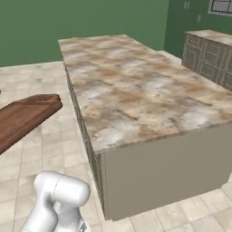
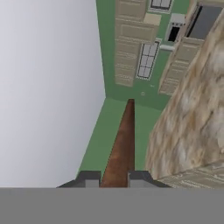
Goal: Move the cutting board and knife to the sink. Then move spray from the cabinet to the counter.
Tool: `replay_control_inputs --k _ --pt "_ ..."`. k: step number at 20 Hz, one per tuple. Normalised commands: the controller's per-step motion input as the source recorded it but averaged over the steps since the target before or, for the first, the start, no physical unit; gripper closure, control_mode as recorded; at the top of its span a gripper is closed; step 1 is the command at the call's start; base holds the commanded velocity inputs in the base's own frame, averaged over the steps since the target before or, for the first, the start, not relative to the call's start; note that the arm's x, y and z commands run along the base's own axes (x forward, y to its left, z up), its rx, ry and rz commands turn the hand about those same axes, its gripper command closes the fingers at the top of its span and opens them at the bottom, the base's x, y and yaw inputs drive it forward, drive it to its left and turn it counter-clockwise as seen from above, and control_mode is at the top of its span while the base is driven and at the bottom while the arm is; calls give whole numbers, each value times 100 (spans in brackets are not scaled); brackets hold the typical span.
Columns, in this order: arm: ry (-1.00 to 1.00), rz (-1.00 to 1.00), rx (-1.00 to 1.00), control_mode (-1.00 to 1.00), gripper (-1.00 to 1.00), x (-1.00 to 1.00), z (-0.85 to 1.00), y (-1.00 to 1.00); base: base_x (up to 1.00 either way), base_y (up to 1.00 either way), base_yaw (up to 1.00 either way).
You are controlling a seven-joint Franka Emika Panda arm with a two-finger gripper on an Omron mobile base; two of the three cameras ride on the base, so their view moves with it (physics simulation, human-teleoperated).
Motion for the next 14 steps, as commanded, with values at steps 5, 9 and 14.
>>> replay_control_inputs --k 5,9,14 --pt "0 0 0 100 100 0 0 0 10 -100 -35" --pt "0 0 0 100 100 0 0 0 64 -81 -51" --pt "0 0 0 100 100 0 0 0 68 -60 -60"
